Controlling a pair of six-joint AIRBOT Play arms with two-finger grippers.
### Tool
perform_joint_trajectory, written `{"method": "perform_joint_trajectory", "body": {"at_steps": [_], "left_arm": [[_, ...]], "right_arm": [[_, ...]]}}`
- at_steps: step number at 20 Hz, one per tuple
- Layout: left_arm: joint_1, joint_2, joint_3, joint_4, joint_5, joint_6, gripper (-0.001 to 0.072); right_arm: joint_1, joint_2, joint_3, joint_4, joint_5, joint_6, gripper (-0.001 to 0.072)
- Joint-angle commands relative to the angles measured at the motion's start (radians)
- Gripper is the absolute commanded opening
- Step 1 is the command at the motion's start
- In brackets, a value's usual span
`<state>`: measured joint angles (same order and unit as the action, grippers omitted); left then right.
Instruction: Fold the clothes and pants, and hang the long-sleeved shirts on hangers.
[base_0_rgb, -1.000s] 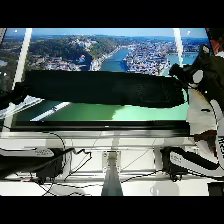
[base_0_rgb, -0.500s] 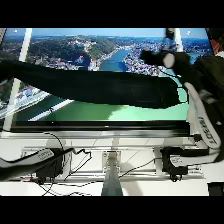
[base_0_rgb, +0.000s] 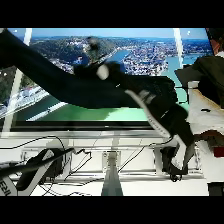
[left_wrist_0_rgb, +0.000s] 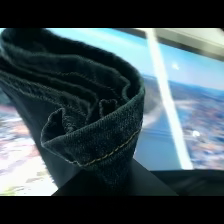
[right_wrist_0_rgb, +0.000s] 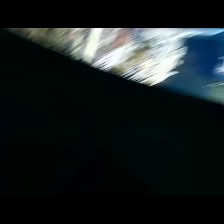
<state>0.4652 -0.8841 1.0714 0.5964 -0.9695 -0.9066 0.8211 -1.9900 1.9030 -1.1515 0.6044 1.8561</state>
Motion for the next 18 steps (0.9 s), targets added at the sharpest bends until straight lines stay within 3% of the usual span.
{"method": "perform_joint_trajectory", "body": {"at_steps": [1, 5, 7, 10, 13, 17, 18], "left_arm": [[-0.105, 0.039, 0.001, 0.001, -0.01, -0.037, 0.0034], [-0.187, -0.002, 0.0, 0.0, -0.011, -0.064, 0.0034], [-0.25, -0.036, -0.001, -0.006, -0.011, -0.067, 0.0034], [-0.39, -0.104, -0.001, -0.032, -0.004, -0.067, 0.0034], [-0.552, -0.177, -0.001, -0.1, 0.08, -0.067, 0.0034], [-0.771, -0.282, 0.0, -0.139, 0.183, -0.067, 0.004], [-0.819, -0.308, 0.0, -0.143, 0.193, -0.066, 0.0077]], "right_arm": [[0.198, -0.084, 0.107, 0.039, -0.007, 0.0, 0.0024], [0.238, -0.067, 0.108, -0.141, 0.01, -0.049, 0.0025], [0.169, -0.027, 0.108, -0.282, 0.15, -0.157, 0.0025], [-0.016, 0.056, 0.108, -0.468, 0.484, -0.24, 0.0025], [-0.269, 0.127, 0.106, -0.504, 0.714, -0.309, 0.0025], [-0.603, 0.211, 0.106, -0.496, 0.837, -0.306, 0.0025], [-0.668, 0.226, 0.106, -0.486, 0.854, -0.306, 0.0025]]}}
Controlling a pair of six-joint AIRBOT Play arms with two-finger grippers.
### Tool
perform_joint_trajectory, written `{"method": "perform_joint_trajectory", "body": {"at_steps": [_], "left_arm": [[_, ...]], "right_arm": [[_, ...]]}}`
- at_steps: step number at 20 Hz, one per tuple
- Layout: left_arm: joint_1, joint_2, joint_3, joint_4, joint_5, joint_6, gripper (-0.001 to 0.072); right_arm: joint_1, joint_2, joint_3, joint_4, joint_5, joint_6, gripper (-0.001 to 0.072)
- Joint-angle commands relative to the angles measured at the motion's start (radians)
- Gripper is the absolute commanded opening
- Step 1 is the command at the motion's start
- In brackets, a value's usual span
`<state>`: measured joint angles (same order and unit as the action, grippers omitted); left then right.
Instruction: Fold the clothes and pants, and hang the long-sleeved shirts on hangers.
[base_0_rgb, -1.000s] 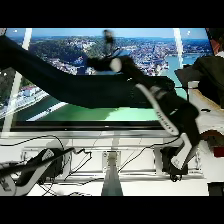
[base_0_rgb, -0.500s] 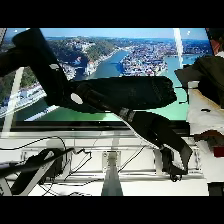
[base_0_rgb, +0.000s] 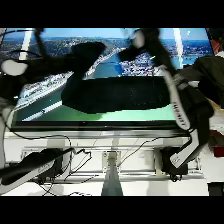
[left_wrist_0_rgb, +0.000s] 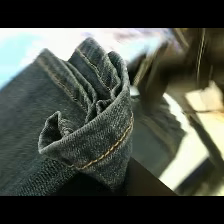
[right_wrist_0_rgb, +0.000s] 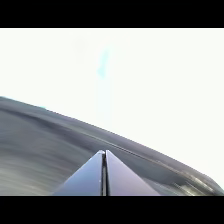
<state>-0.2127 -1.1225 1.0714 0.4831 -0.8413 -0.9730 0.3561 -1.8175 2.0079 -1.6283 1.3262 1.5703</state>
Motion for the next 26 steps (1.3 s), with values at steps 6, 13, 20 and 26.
{"method": "perform_joint_trajectory", "body": {"at_steps": [6, 13, 20, 26], "left_arm": [[-0.242, -0.128, 0.0, -0.012, 0.063, 0.001, 0.0704], [0.198, 0.003, -0.006, 0.257, -0.191, -0.121, 0.0649], [0.63, 0.189, -0.419, 0.295, -0.195, -0.12, 0.0516], [0.601, 0.047, -0.513, 0.192, -0.102, -0.071, 0.0712]], "right_arm": [[-0.422, 0.095, 0.001, 0.08, 0.188, -0.021, 0.0025], [-0.362, 0.098, 0.001, 0.29, 0.063, -0.115, 0.0025], [-0.285, 0.302, -0.129, 0.316, -0.092, -0.204, 0.0025], [-0.287, 0.728, -0.713, 0.402, -0.377, -0.3, 0.0025]]}}
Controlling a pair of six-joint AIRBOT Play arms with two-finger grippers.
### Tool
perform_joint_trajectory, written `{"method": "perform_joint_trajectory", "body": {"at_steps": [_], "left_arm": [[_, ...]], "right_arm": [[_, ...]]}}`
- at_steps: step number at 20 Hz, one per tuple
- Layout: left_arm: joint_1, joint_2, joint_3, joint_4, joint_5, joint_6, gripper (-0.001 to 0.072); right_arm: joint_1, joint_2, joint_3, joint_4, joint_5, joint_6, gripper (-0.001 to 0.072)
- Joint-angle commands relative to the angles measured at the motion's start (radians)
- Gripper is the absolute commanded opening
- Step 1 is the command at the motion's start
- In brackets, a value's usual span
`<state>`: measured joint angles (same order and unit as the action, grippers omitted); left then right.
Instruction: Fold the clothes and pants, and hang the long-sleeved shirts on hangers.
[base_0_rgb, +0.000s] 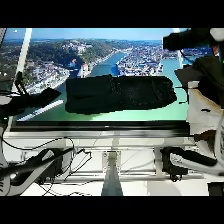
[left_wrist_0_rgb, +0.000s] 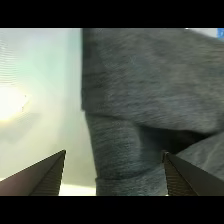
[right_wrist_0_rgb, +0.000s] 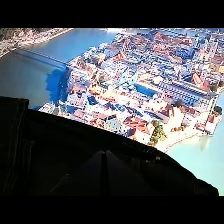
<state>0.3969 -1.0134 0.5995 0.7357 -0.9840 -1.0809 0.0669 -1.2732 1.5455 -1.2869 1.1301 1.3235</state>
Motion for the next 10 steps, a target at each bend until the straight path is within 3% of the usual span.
{"method": "perform_joint_trajectory", "body": {"at_steps": [1, 2, 3, 4, 5, 6, 7, 8, 9, 10], "left_arm": [[-0.034, -0.11, -0.04, -0.1, 0.05, 0.056, 0.0712], [-0.061, -0.16, -0.04, -0.137, 0.054, 0.085, 0.071], [-0.09, -0.216, -0.039, -0.175, 0.055, 0.122, 0.0709], [-0.117, -0.272, -0.038, -0.22, 0.058, 0.171, 0.0706], [-0.138, -0.318, -0.038, -0.271, 0.061, 0.219, 0.0691], [-0.157, -0.358, -0.038, -0.327, 0.06, 0.262, 0.0593], [-0.176, -0.392, -0.035, -0.37, 0.06, 0.299, 0.042], [-0.188, -0.414, -0.02, -0.37, 0.06, 0.312, 0.0295], [-0.187, -0.422, 0.001, -0.349, 0.057, 0.311, 0.0084], [-0.178, -0.417, 0.028, -0.32, 0.055, 0.309, 0.0033]], "right_arm": [[0.003, 0.243, -0.348, 0.088, -0.228, -0.053, 0.0025], [0.003, 0.28, -0.424, 0.096, -0.246, -0.052, 0.0039], [0.002, 0.293, -0.478, 0.097, -0.255, -0.053, 0.0159], [0.002, 0.29, -0.52, 0.097, -0.26, -0.051, 0.0371], [0.003, 0.275, -0.544, 0.098, -0.26, -0.039, 0.0459], [0.003, 0.248, -0.555, 0.104, -0.26, -0.012, 0.0459], [0.003, 0.214, -0.554, 0.118, -0.261, 0.005, 0.0458], [0.008, 0.173, -0.552, 0.153, -0.276, 0.007, 0.0457], [0.022, 0.134, -0.552, 0.184, -0.305, 0.007, 0.0455], [0.045, 0.092, -0.551, 0.21, -0.346, 0.007, 0.0445]]}}
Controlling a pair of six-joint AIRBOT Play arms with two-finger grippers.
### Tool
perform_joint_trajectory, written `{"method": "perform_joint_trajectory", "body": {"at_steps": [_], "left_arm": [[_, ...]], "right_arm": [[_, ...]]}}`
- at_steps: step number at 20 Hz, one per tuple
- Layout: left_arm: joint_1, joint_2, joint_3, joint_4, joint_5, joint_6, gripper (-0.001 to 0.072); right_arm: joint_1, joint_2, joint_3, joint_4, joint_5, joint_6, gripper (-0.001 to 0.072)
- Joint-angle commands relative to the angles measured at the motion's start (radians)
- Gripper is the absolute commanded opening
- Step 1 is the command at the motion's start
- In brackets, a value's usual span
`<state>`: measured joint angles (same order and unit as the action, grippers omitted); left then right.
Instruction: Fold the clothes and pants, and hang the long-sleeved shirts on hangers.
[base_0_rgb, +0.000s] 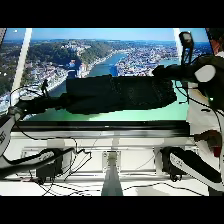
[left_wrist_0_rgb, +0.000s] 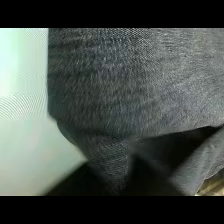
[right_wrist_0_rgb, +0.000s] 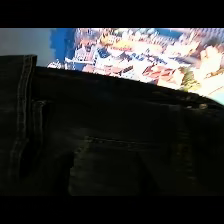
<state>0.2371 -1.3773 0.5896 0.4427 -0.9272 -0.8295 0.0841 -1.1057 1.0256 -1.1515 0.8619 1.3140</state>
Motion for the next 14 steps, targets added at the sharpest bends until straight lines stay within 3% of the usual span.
{"method": "perform_joint_trajectory", "body": {"at_steps": [1, 3, 4, 5, 7, 10, 14], "left_arm": [[-0.002, -0.042, 0.081, 0.022, -0.019, 0.028, 0.0032], [0.037, -0.007, 0.203, 0.202, -0.109, -0.078, 0.0031], [0.053, 0.015, 0.277, 0.307, -0.173, -0.126, 0.0032], [0.068, 0.042, 0.361, 0.406, -0.249, -0.168, 0.0032], [0.09, 0.095, 0.504, 0.487, -0.358, -0.216, 0.0033], [0.097, 0.18, 0.594, 0.415, -0.354, -0.271, 0.0034], [0.101, 0.275, 0.6, 0.392, -0.314, -0.27, 0.0034]], "right_arm": [[0.056, -0.117, -0.029, 0.096, -0.12, 0.021, 0.036], [0.138, -0.219, -0.001, 0.143, -0.175, 0.038, 0.0299], [0.186, -0.271, 0.029, 0.157, -0.181, 0.039, 0.0111], [0.24, -0.324, 0.068, 0.164, -0.189, 0.04, 0.0025], [0.372, -0.451, 0.182, 0.185, -0.239, 0.06, 0.0025], [0.565, -0.662, 0.401, 0.191, -0.309, 0.23, 0.0025], [0.771, -0.889, 0.692, 0.208, -0.234, 0.361, 0.0025]]}}
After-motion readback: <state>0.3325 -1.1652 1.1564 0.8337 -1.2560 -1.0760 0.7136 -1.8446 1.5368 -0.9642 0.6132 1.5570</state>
